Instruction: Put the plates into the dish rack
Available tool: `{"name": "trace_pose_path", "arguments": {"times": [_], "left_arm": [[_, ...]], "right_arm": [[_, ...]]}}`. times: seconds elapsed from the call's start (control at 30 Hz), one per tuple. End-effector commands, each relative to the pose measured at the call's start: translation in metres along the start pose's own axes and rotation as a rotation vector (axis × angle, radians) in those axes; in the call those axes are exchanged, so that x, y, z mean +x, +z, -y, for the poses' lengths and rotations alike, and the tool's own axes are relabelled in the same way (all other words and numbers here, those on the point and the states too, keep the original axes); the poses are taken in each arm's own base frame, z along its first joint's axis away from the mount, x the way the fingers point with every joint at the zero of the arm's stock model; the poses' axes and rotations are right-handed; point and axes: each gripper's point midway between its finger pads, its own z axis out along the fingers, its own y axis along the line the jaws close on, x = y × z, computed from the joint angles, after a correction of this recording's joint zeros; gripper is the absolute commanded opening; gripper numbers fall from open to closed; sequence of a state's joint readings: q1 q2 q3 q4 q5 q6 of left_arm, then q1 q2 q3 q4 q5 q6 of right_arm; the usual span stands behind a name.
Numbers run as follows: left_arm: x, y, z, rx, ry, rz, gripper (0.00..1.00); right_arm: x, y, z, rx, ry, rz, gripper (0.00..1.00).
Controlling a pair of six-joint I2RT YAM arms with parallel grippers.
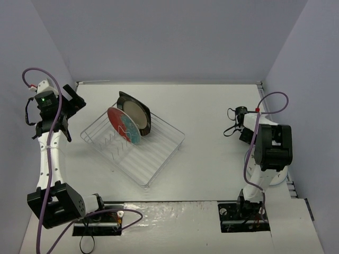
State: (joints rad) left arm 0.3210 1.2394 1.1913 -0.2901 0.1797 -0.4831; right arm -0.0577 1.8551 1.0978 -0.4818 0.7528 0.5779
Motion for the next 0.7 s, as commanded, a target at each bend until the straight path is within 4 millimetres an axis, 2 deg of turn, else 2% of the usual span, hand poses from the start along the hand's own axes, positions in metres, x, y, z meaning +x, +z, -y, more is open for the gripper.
{"name": "trace_pose_path", "arguments": {"times": [0.0, 0.1, 0.43, 0.53, 0.67], "left_arm": [[-0.038, -0.011, 0.019, 0.054, 0.004, 0.102, 0.97], [-0.042, -0.012, 0.02, 0.055, 0.005, 0.111, 0.97], [-0.058, -0.002, 0.035, 0.111, 0.007, 0.13, 0.97], [-0.064, 0.001, 0.038, 0.12, 0.012, 0.136, 0.97], [-0.073, 0.004, 0.045, 0.135, 0.022, 0.148, 0.97]], "right_arm": [[0.018, 0.015, -0.015, -0.073, 0.016, -0.058, 0.99], [0.02, 0.015, -0.017, -0.076, 0.027, -0.074, 0.93], [0.037, 0.017, -0.015, -0.071, 0.115, -0.138, 0.52], [0.04, 0.018, -0.017, -0.077, 0.119, -0.155, 0.49], [0.045, 0.02, -0.018, -0.068, 0.123, -0.174, 0.39]]}}
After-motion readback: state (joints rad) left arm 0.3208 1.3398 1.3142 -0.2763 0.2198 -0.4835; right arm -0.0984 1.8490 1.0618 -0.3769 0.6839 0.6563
